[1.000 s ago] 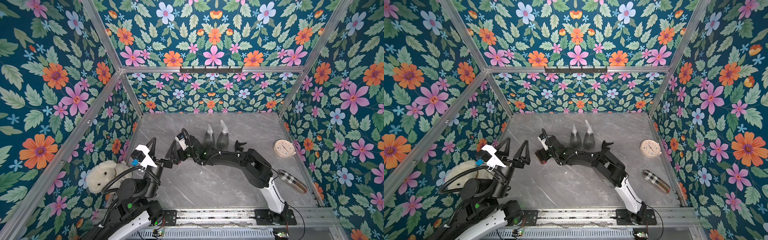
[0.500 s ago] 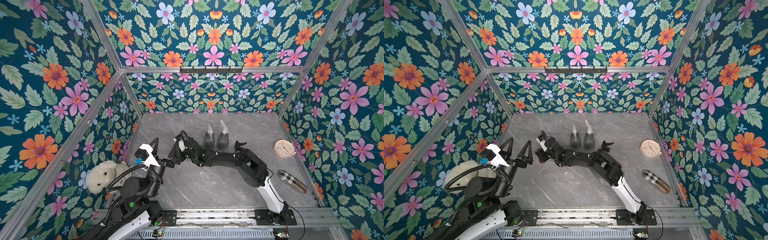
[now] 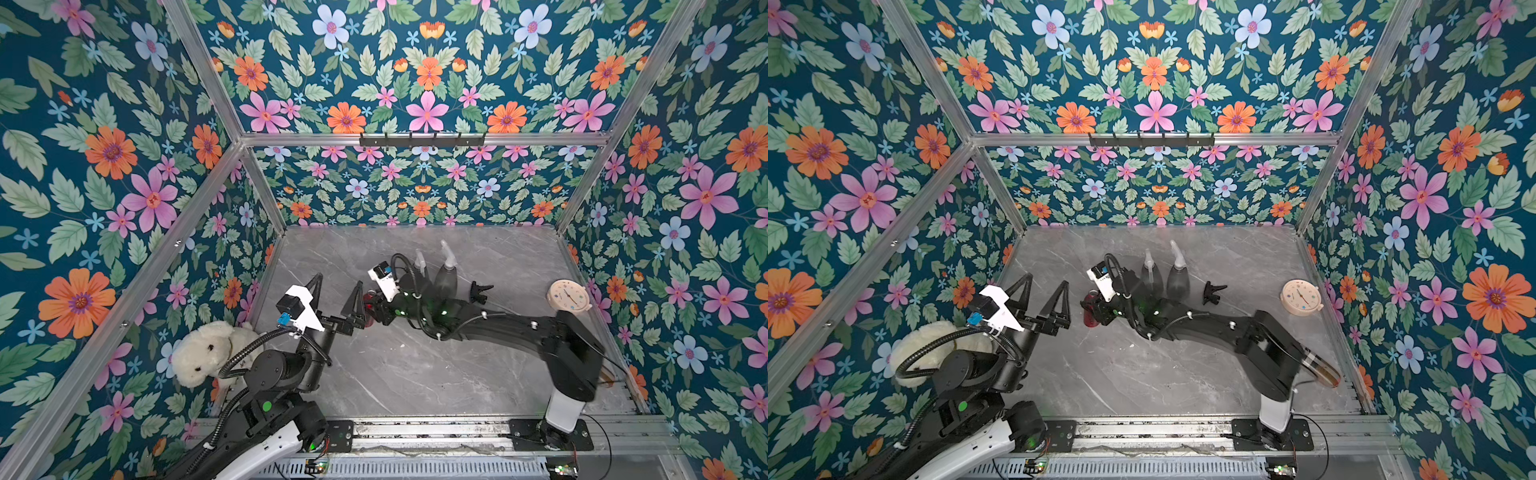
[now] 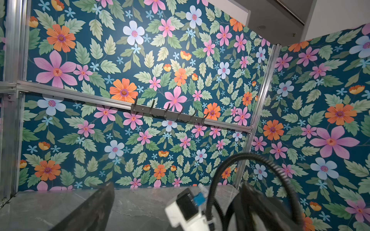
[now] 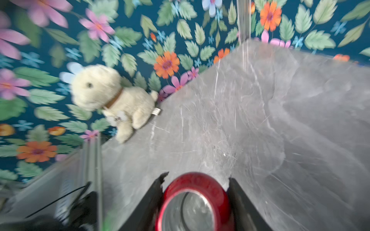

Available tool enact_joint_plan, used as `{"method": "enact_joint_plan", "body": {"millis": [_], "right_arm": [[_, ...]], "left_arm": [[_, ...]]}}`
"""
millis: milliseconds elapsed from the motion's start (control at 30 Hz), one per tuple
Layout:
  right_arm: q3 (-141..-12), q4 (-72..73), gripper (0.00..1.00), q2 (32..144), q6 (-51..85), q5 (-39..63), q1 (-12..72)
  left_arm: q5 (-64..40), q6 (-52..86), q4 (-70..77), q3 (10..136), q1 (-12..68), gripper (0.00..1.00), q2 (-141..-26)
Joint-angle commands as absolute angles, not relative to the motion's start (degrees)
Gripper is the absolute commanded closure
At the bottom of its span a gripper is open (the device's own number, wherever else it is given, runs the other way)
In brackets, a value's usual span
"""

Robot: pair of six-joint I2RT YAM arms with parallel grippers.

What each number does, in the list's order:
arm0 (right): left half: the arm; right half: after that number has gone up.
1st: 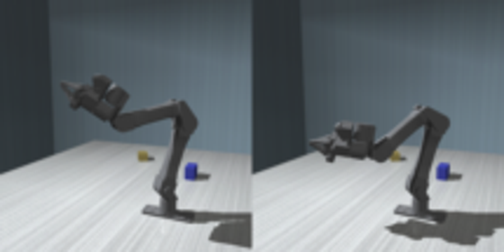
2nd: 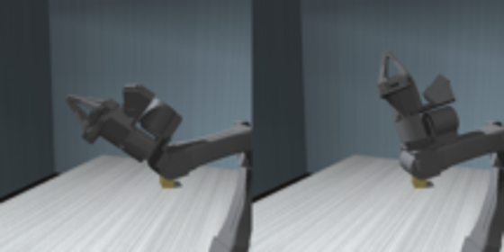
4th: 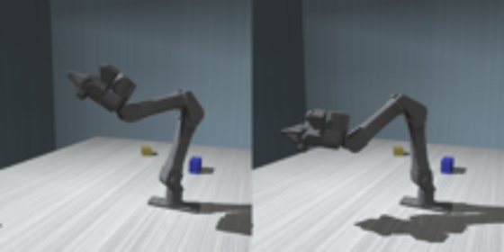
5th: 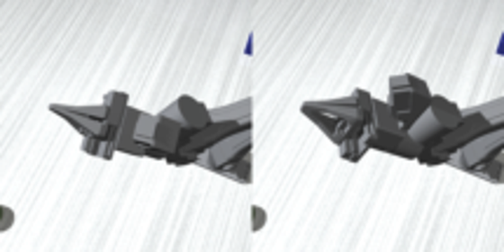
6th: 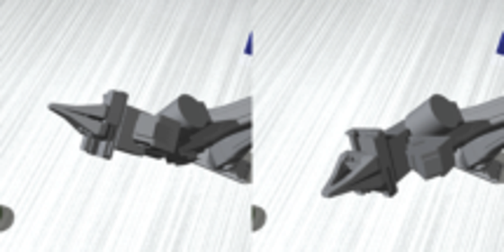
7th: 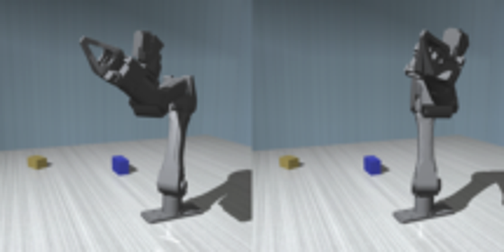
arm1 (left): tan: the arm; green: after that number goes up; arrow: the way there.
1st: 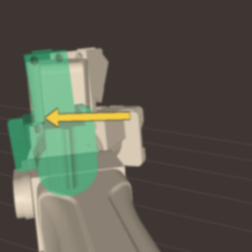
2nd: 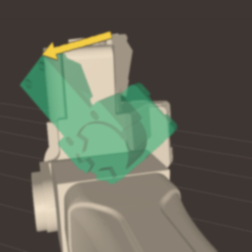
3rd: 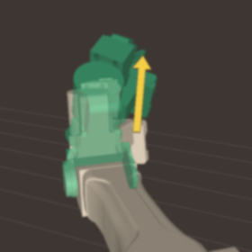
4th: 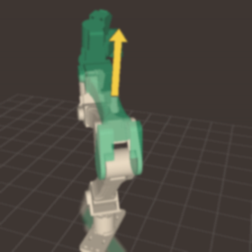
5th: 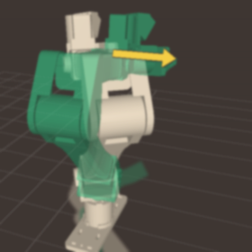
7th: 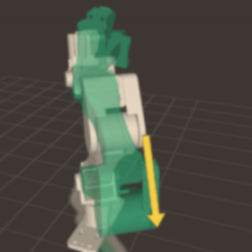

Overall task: Attach spray nozzles to spray bottles
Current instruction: Pick up the spray bottle from the center of the board.

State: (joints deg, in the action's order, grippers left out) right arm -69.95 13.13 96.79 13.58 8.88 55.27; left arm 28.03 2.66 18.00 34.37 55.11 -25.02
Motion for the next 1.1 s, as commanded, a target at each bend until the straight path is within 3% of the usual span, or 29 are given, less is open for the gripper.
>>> {"method": "enact_joint_plan", "body": {"millis": [0,267,533,767,1067], "right_arm": [[-65.07,5.11,0.57,86.16,14.17,10.73,54.03],[-64.02,-22.77,0.55,61.99,14.28,13.6,47.66],[-75.39,-39.51,0.53,59.45,10.57,20.6,46.36],[-78.54,-36.16,0.54,62.51,10.78,25.73,46.41],[-80.99,-28.17,0.56,67.14,13.18,29.27,46.41]], "left_arm": [[21.94,4.04,18.17,32.93,55.1,0.0,-26.99],[-1.64,0.36,26.86,26.31,54.78,0.0,-33.94],[-25.52,1.75,27.62,30.84,51.69,0.0,-45.36],[-37.45,5.64,31.35,32.91,50.65,0.03,-50.53],[-39.98,7.03,32.78,33.37,50.63,0.14,-52.57]]}}
